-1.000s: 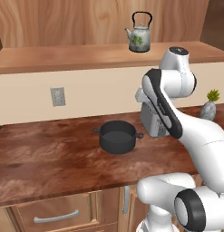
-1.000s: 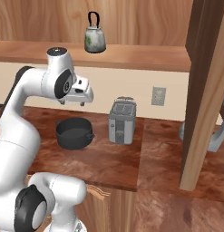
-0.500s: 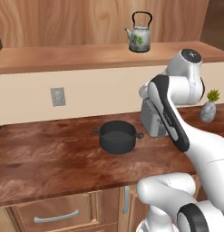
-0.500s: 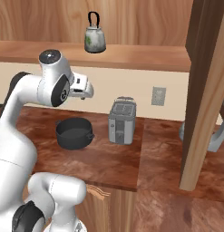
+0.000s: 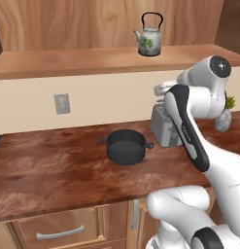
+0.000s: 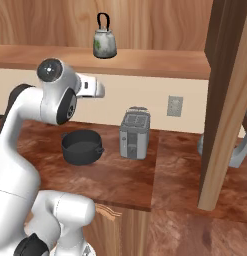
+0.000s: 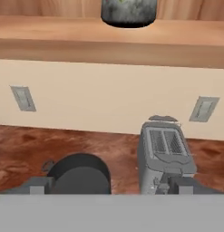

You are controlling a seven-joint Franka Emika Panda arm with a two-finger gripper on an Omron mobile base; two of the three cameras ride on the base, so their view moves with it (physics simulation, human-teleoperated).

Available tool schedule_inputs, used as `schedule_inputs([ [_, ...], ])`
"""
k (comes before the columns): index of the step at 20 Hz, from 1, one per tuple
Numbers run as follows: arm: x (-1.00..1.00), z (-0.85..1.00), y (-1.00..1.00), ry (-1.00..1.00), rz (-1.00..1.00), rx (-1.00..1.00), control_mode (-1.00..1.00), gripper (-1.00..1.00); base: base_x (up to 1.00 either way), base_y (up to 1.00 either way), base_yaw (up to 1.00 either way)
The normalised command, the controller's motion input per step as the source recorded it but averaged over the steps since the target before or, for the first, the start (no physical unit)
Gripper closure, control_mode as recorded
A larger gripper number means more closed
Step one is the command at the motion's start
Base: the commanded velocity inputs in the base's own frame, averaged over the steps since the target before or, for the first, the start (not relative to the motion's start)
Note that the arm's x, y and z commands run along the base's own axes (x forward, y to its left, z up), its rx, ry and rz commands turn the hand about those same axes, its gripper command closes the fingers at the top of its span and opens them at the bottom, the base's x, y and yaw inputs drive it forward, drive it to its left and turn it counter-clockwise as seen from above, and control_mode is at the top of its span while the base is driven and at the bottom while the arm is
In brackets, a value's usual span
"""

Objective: Pick the kettle from the cabinet and place it on a stove burner. Then pick the pot from the counter and place it on another stove burner. Finally, turn both burners on.

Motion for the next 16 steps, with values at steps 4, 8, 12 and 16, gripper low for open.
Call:
schedule_inputs([
  [4,0.00,0.45,-0.05,-0.26,0.01,0.00,-1.00,-1.00,0.00,0.00,0.00],
  [8,0.00,0.46,-0.01,-0.23,0.01,0.00,-1.00,-1.00,0.00,0.00,0.00],
  [12,0.00,0.42,0.00,-0.25,0.01,0.00,-1.00,-1.00,0.00,0.00,0.00],
  [16,0.00,0.39,0.00,-0.21,0.00,0.00,-1.00,-1.00,0.00,0.00,0.00],
])
